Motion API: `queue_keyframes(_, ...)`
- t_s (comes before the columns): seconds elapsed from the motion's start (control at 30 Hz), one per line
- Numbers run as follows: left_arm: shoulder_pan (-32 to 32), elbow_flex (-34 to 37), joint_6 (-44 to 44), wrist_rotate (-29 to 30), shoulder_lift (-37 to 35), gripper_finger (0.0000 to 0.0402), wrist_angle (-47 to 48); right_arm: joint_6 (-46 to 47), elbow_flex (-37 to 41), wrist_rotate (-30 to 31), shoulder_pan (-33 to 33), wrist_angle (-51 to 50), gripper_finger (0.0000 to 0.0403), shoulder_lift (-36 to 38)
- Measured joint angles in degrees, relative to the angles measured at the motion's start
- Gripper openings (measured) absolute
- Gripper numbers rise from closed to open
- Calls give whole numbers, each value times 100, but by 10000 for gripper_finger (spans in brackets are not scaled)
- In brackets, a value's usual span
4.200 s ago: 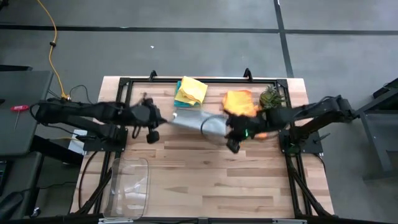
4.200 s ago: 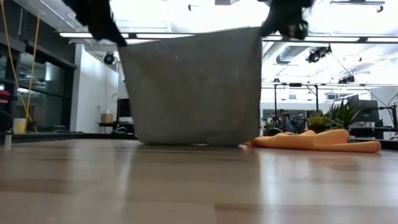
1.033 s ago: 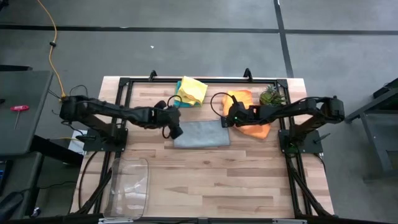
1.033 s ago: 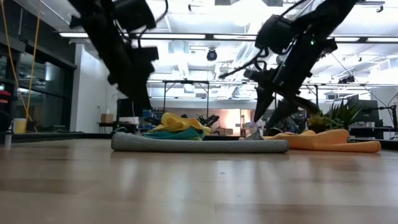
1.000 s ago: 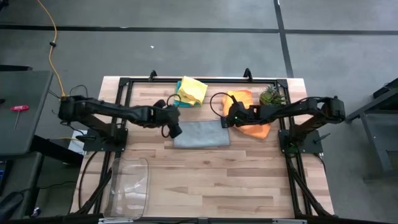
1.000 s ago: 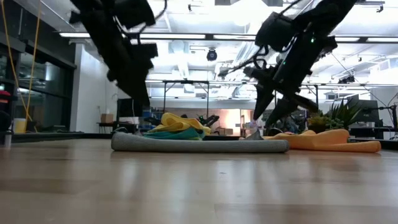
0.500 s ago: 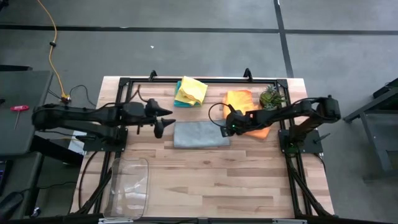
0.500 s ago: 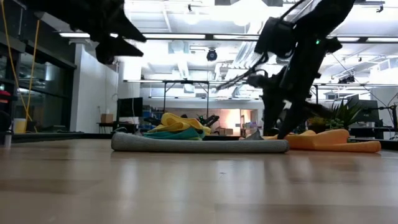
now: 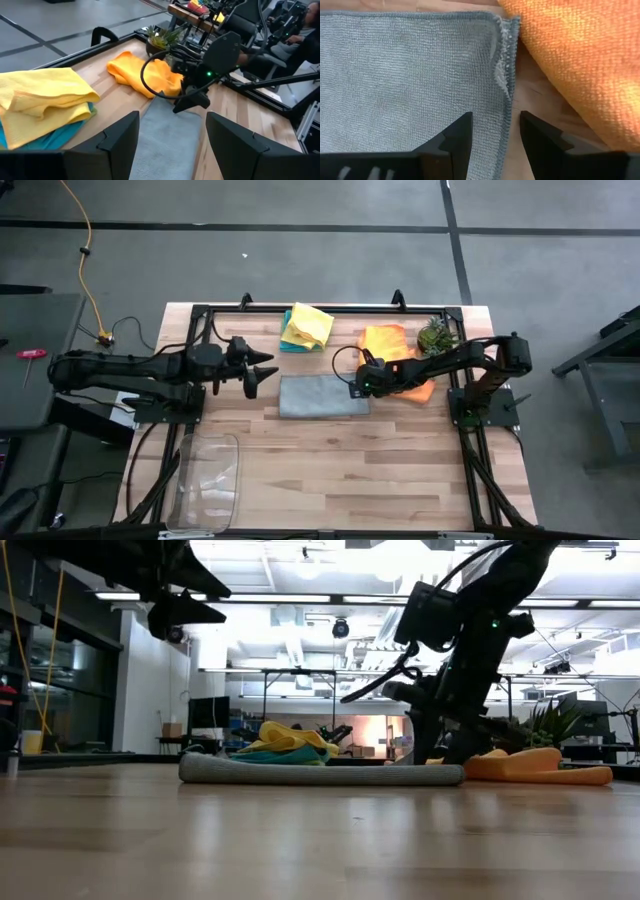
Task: Fold microfiber towels
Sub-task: Fold the gray microfiber towel
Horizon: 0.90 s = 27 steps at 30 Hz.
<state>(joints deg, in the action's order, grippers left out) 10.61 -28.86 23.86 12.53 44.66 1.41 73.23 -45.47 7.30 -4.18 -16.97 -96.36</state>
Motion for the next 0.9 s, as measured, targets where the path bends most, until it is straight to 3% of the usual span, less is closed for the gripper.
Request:
queue_keyframes(0.2, 0, 0, 0, 62, 2, 218, 31, 151, 0, 337, 203, -121, 109, -28)
queue_keyframes(0.4, 0, 0, 1, 115, 4, 218, 46, -39, 15, 425, 229, -238, 13, -26)
queue_keyframes(0.6, 2, 0, 45, 182, 4, 218, 46, -495, 36, 117, 280, -748, 2, 364)
queue_keyframes(0.9, 2, 0, 125, 274, 6, 218, 42, -1112, 37, 72, 498, -2160, 1, 1919)
